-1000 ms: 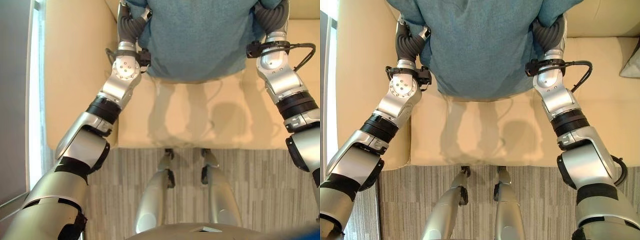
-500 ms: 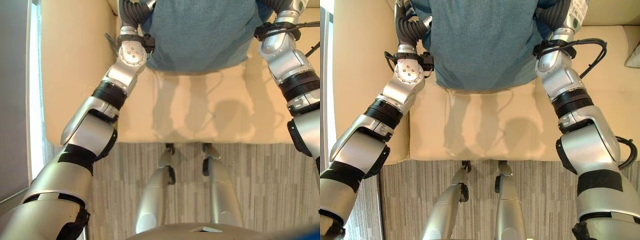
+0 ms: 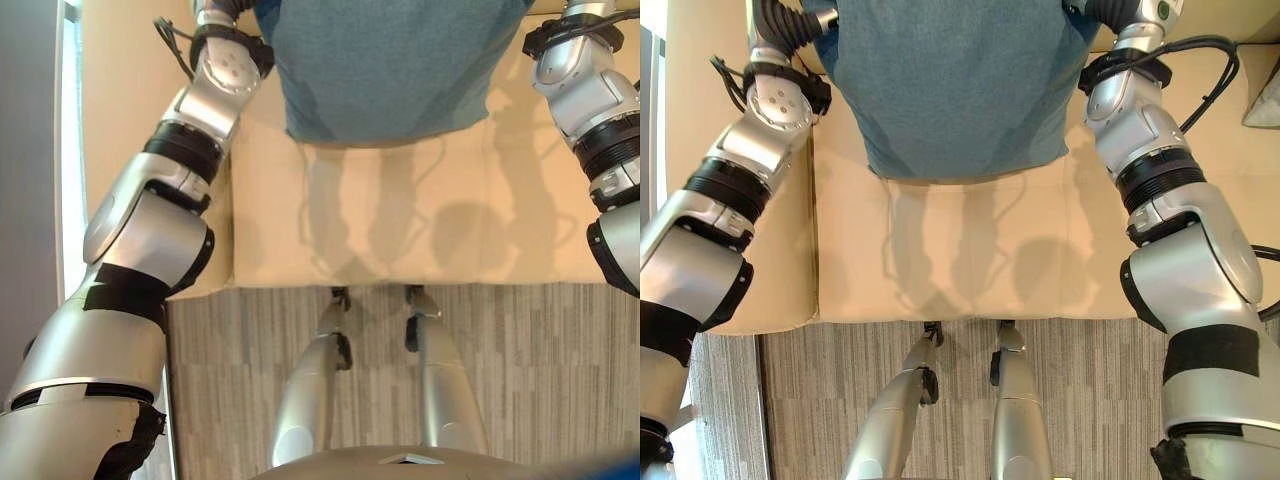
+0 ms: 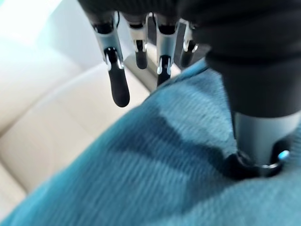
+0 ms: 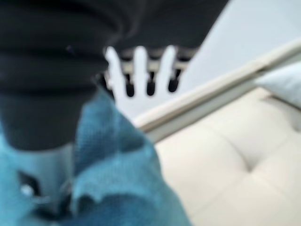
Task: Pick up all the scattered cushions and arrange them neatly on the sofa.
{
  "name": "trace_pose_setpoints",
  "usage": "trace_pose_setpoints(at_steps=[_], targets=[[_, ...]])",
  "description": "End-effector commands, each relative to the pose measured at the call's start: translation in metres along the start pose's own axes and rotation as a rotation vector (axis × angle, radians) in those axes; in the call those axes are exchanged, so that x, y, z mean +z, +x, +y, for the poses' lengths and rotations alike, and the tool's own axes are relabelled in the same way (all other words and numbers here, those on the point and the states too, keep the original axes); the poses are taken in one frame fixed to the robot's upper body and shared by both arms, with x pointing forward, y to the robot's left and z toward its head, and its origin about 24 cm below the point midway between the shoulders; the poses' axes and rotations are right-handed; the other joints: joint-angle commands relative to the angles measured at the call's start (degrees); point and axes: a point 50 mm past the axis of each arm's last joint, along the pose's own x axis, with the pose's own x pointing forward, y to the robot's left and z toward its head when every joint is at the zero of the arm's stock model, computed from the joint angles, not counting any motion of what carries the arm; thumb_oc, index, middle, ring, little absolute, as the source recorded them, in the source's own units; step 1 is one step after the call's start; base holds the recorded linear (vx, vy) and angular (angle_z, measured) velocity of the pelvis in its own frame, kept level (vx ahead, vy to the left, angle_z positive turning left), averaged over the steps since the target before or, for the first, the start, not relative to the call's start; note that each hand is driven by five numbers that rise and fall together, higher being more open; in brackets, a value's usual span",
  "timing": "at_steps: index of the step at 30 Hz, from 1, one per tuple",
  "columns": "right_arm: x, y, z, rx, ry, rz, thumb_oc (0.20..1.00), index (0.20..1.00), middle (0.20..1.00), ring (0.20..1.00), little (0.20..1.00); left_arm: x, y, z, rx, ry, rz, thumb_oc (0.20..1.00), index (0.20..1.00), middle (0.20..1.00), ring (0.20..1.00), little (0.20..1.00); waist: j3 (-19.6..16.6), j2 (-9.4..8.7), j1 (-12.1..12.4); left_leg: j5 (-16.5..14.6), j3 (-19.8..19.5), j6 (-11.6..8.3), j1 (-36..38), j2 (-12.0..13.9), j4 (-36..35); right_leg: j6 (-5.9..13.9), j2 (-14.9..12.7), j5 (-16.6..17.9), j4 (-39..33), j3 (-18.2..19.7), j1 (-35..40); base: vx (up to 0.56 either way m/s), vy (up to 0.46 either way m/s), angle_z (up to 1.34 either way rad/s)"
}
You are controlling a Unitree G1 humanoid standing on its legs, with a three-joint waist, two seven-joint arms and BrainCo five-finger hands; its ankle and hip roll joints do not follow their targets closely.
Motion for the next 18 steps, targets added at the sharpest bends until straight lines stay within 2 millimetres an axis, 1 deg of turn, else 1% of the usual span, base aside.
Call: trace_pose_setpoints(at_steps=[1, 2, 3, 4, 5, 6, 7, 8, 11, 12, 13, 14, 15, 16, 18], targets=[[0.015, 0.035, -0.043, -0.111, -0.036, -0.053, 1.0, 1.0, 1.0, 1.0, 1.0, 0.037, 0.024, 0.032, 0.11, -0.096, -0.093, 1.0, 1.0, 1.0, 1.0, 1.0, -0.5, 1.33, -0.5, -8.8, -2.8, -5.16, 4.7, 1.4, 2.7, 3.75, 1.0, -4.2, -3.1, 0.6, 4.3, 0.0, 0.0, 0.0], [0.008, 0.039, -0.051, -0.101, -0.073, -0.045, 1.0, 1.0, 1.0, 1.0, 1.0, 0.038, 0.028, 0.049, 0.122, -0.219, -0.1, 1.0, 1.0, 1.0, 1.0, 1.0, -0.7, 1.24, -0.5, -8.6, -2.8, -5.31, 4.8, 1.4, 2.3, 3.73, 1.1, -4.1, -3.2, 0.5, 4.3, 0.0, 0.0, 0.0], [0.008, 0.039, -0.052, -0.102, -0.073, -0.046, 1.0, 1.0, 1.0, 1.0, 1.0, 0.038, 0.028, 0.049, 0.123, -0.221, -0.1, 1.0, 1.0, 1.0, 1.0, 1.0, -0.7, 1.29, -0.6, -8.6, -2.8, -5.31, 4.8, 1.4, 2.3, 3.73, 1.1, -4.1, -3.2, 0.5, 4.3, 0.0, 0.0, 0.0], [0.003, 0.041, -0.058, -0.103, -0.085, -0.042, 1.0, 1.0, 1.0, 1.0, 1.0, 0.037, 0.03, 0.06, 0.132, -0.259, -0.104, 1.0, 1.0, 1.0, 1.0, 1.0, -0.8, 1.32, -0.5, -8.4, -2.8, -5.36, 5.0, 1.4, 2.1, 3.77, 1.1, -4.0, -3.4, 0.4, 4.4, 0.0, 0.0, 0.0], [-0.009, 0.044, -0.07, -0.107, -0.117, -0.03, 1.0, 1.0, 1.0, 1.0, 1.0, 0.031, 0.031, 0.083, 0.151, -0.345, -0.11, 1.0, 1.0, 1.0, 1.0, 1.0, -1.2, 1.35, -0.5, -8.3, -2.8, -5.51, 5.0, 1.5, 1.8, 3.77, 1.2, -3.9, -3.6, 0.3, 4.5, 0.04, -0.001, 0.0], [-0.017, 0.044, -0.075, -0.105, -0.125, -0.018, 1.0, 1.0, 1.0, 1.0, 1.0, 0.029, 0.032, 0.094, 0.159, -0.345, -0.116, 1.0, 1.0, 1.0, 1.0, 1.0, -1.4, 1.36, -0.5, -8.2, -2.7, -5.55, 5.1, 1.5, 1.7, 3.77, 1.2, -4.0, -3.6, 0.3, 4.6, 0.0, 0.0, 0.0], [-0.017, 0.044, -0.075, -0.105, -0.124, -0.018, 1.0, 1.0, 1.0, 1.0, 1.0, 0.029, 0.032, 0.094, 0.159, -0.346, -0.116, 1.0, 1.0, 1.0, 1.0, 1.0, -1.4, 1.35, -0.5, -8.2, -2.7, -5.55, 5.1, 1.5, 1.7, 3.77, 1.2, -4.0, -3.6, 0.3, 4.6, 0.0, 0.0, 0.0], [-0.03, 0.045, -0.089, -0.108, -0.142, -0.005, 1.0, 1.0, 1.0, 1.0, 1.0, 0.02, 0.032, 0.116, 0.182, -0.323, -0.116, 1.0, 1.0, 1.0, 1.0, 1.0, -1.8, 1.29, -0.4, -8.2, -2.6, -5.65, 5.3, 1.6, 1.6, 3.79, 1.3, -3.9, -3.7, 0.1, 4.8, 0.0, 0.0, 0.0], [-0.047, 0.044, -0.108, -0.124, -0.153, 0.013, 1.0, 1.0, 1.0, 1.0, 1.0, 0.01, 0.029, 0.148, 0.247, -0.313, -0.12, 1.0, 1.0, 1.0, 1.0, 1.0, -2.3, 1.32, -0.3, -8.2, -2.7, -5.73, 5.5, 1.7, 1.5, 3.74, 1.3, -4.0, -3.5, -0.1, 4.9, 0.0, 0.0, 0.0], [-0.051, 0.043, -0.114, -0.142, -0.136, 0.019, 1.0, 1.0, 1.0, 1.0, 1.0, 0.006, 0.027, 0.152, 0.26, -0.322, -0.117, 1.0, 1.0, 1.0, 1.0, 1.0, -2.4, 1.32, -0.2, -8.2, -2.7, -5.76, 5.6, 1.7, 1.4, 3.71, 1.3, -4.1, -3.5, -0.1, 5.1, 0.0, 0.0, 0.0], [-0.051, 0.043, -0.113, -0.141, -0.136, 0.02, 1.0, 1.0, 1.0, 1.0, 1.0, 0.005, 0.026, 0.152, 0.259, -0.321, -0.116, 1.0, 1.0, 1.0, 1.0, 1.0, -2.4, 1.32, -0.2, -8.2, -2.7, -5.77, 5.6, 1.7, 1.4, 3.71, 1.3, -4.1, -3.5, -0.2, 5.1, 0.0, 0.0, 0.0], [-0.065, 0.036, -0.124, -0.172, -0.104, 0.033, 1.0, 1.0, 1.0, 1.0, 1.0, -0.002, 0.019, 0.162, 0.289, -0.325, -0.134, 1.0, 1.0, 1.0, 1.0, 1.0, -2.5, 1.39, -0.1, -8.3, -2.7, -5.8, 5.9, 1.8, 1.4, 3.69, 1.3, -4.3, -3.5, -0.4, 5.6, 0.02, -0.005, 0.03], [-0.074, 0.028, -0.123, -0.162, -0.091, 0.035, 1.0, 1.0, 1.0, 1.0, 1.0, -0.006, 0.012, 0.162, 0.284, -0.343, -0.152, 1.0, 1.0, 1.0, 1.0, 1.0, -2.7, 1.32, -0.2, -8.4, -2.8, -5.8, 6.4, 1.8, 1.3, 3.61, 1.3, -4.6, -3.5, -0.5, 6.1, 0.03, 0.002, 0.05], [-0.076, 0.024, -0.127, -0.165, -0.076, 0.015, 1.0, 1.0, 1.0, 1.0, 1.0, -0.009, 0.007, 0.165, 0.284, -0.331, -0.17, 1.0, 1.0, 1.0, 1.0, 1.0, -2.6, 1.29, -0.1, -8.5, -2.8, -5.8, 6.7, 1.9, 1.2, 3.63, 1.3, -4.6, -3.5, -0.5, 6.4, 0.02, 0.003, 0.06], [-0.091, 0.003, -0.119, -0.107, -0.037, 0.008, 1.0, 1.0, 1.0, 1.0, 1.0, -0.025, -0.011, 0.161, 0.253, -0.33, -0.172, 1.0, 1.0, 1.0, 1.0, 1.0, -2.8, 1.05, -0.1, -8.8, -2.8, -5.72, 7.9, 1.9, 1.1, 3.56, 1.2, -4.8, -3.7, -0.8, 7.7, 0.02, -0.001, 0.09]])
